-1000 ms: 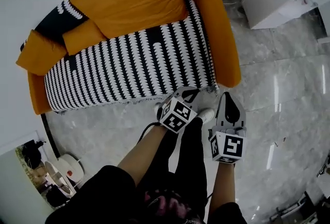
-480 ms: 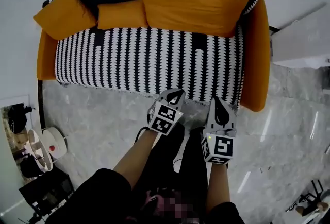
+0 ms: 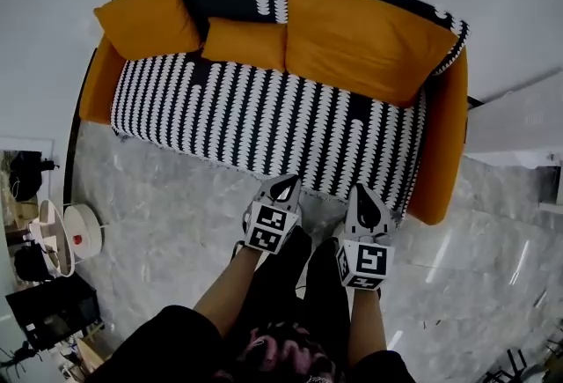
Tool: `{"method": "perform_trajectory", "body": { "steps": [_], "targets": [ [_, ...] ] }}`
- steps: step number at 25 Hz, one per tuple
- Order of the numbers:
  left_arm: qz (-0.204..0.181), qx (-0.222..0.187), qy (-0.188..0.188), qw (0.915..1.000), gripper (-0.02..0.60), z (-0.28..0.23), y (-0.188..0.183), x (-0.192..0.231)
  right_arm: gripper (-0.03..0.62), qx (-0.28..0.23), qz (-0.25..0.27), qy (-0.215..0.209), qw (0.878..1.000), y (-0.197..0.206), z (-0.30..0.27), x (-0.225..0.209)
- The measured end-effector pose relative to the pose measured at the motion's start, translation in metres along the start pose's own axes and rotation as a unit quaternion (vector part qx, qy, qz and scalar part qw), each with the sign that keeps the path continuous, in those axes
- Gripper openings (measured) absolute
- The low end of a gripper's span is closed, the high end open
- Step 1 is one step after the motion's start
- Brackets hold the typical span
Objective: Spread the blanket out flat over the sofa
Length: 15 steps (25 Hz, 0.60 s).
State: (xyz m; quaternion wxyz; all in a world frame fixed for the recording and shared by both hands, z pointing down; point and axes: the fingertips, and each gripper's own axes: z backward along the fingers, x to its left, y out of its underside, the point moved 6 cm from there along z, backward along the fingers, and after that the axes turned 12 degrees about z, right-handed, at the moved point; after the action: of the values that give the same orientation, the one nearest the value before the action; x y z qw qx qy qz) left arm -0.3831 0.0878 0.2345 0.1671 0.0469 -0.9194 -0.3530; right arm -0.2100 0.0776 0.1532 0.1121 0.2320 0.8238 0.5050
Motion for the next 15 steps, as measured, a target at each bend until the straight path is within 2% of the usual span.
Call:
{"method": "perform_trajectory", "body": {
  "steps": [5, 8, 15],
  "targets": [
    [-0.005, -0.063, -0.013, 0.9979, 0.011, 0.028, -0.044, -0.017, 0.02, -0.034, 0.032, 0.012, 0.999, -0.041, 0.021, -0.015],
    [-0.017, -0.093, -0.018, 0.9953, 0.011, 0.045, -0.074, -0.031, 0.02, -0.057, 0.009, 0.021, 0.998, -0.065, 0.035, -0.029],
    [-0.057, -0.167, -0.04, 0.9835, 0.011, 0.092, -0.137, -0.058, 0.02, -0.1, 0.026, 0.037, 0.994, -0.115, 0.062, -0.056]
  ]
}}
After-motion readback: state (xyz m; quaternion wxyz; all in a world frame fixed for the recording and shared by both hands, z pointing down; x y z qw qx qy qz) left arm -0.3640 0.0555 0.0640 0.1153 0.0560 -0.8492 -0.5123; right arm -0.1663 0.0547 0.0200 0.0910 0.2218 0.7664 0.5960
